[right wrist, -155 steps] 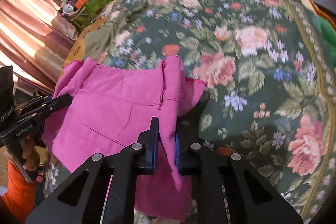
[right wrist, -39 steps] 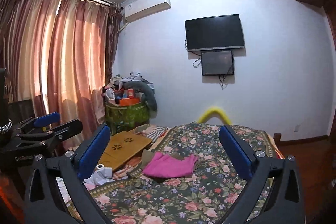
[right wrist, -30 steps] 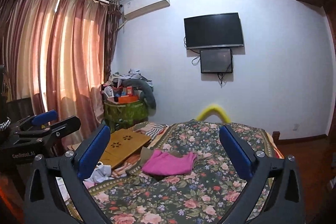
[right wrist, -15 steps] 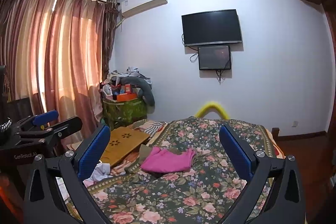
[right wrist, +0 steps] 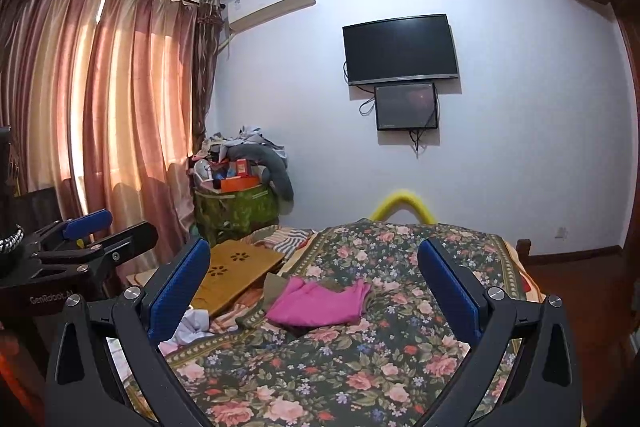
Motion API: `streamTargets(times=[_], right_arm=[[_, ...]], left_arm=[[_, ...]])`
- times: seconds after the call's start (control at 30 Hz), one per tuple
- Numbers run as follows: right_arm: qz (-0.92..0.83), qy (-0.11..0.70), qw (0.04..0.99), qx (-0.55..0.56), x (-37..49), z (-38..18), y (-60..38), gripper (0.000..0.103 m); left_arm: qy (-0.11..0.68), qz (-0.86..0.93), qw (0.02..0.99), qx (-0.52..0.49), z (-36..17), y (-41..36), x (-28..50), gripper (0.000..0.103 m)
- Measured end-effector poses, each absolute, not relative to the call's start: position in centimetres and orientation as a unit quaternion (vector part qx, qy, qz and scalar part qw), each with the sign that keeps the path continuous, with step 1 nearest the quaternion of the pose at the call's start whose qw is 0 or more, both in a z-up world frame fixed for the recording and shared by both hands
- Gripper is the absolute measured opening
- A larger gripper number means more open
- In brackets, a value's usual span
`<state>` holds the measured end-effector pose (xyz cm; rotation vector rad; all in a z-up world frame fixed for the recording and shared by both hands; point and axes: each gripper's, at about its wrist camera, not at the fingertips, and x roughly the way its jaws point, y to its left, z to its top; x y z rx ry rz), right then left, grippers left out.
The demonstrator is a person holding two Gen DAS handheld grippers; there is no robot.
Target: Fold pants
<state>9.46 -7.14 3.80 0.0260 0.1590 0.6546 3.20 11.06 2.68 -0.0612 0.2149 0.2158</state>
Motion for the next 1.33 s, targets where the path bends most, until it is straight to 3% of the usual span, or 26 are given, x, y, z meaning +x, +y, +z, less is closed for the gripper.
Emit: streamTargets(times=[1.33], right_arm=[[0.313,0.082,0.946,0.017,9.9,3.6,-7.5,0.103]], left_arm=[[0.125,0.073,0.989,-0.025,2.2,11.6,4.4,0.103]])
